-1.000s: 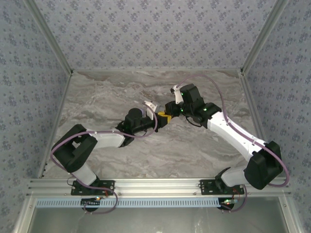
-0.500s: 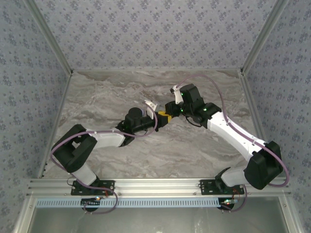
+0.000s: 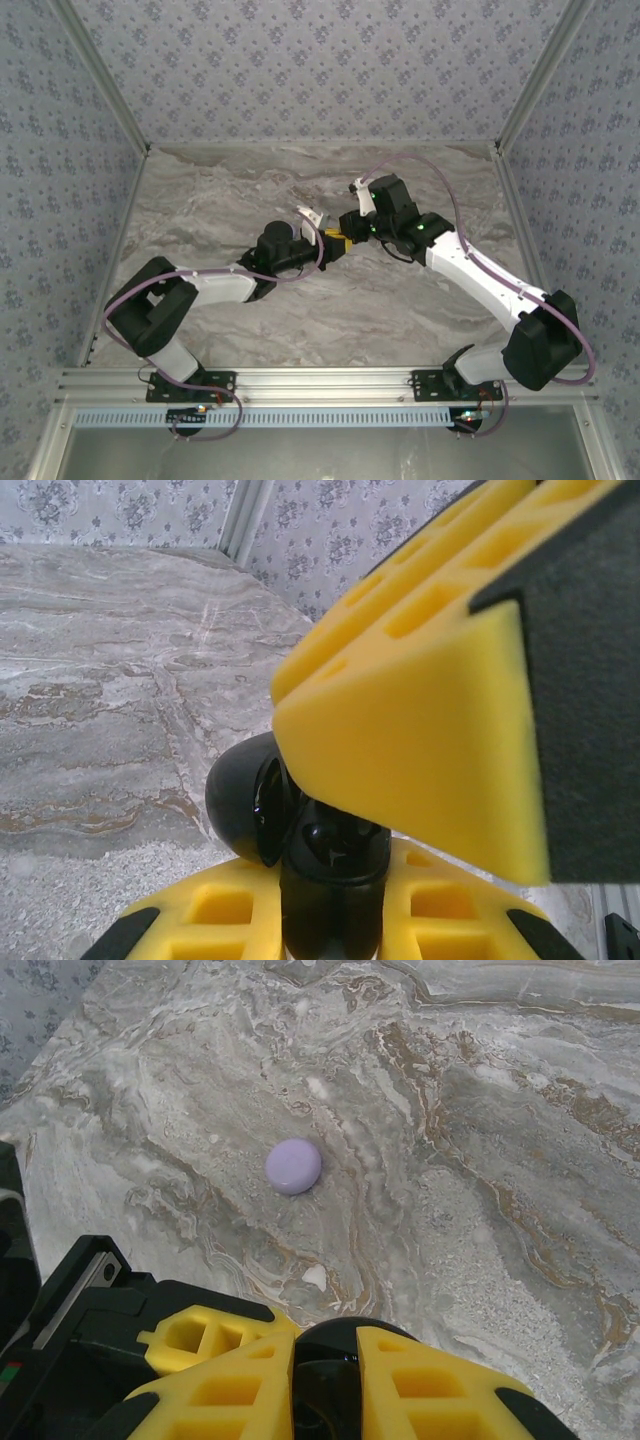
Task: Insert the wireless bluetooth earbuds into the charging case
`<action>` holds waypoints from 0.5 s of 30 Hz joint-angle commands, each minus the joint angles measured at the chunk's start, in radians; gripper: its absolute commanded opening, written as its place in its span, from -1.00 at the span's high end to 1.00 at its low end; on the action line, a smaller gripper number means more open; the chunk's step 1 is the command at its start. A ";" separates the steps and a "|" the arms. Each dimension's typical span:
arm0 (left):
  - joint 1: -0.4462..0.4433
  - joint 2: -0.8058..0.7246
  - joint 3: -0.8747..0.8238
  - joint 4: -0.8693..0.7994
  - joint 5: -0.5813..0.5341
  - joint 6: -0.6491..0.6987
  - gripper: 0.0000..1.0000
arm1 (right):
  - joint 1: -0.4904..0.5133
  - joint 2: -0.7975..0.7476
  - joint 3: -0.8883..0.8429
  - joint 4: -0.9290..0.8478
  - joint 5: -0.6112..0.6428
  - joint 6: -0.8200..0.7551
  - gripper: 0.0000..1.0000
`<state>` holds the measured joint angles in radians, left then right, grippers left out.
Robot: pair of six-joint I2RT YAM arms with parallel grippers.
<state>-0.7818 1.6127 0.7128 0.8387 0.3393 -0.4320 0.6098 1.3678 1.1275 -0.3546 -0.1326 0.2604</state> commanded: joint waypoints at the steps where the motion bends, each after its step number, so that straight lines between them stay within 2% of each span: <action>1: -0.008 -0.039 0.032 0.026 -0.016 -0.008 0.63 | 0.007 -0.023 -0.012 -0.003 0.028 -0.024 0.59; 10: -0.007 -0.045 0.033 0.030 -0.008 -0.010 0.63 | 0.011 -0.024 -0.017 -0.004 0.034 -0.024 0.58; 15: -0.008 -0.051 0.028 0.030 -0.003 -0.006 0.63 | 0.010 -0.027 -0.017 -0.009 0.034 -0.021 0.47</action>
<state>-0.7818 1.6100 0.7197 0.8379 0.3286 -0.4362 0.6159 1.3678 1.1191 -0.3546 -0.1238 0.2523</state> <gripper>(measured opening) 0.186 0.259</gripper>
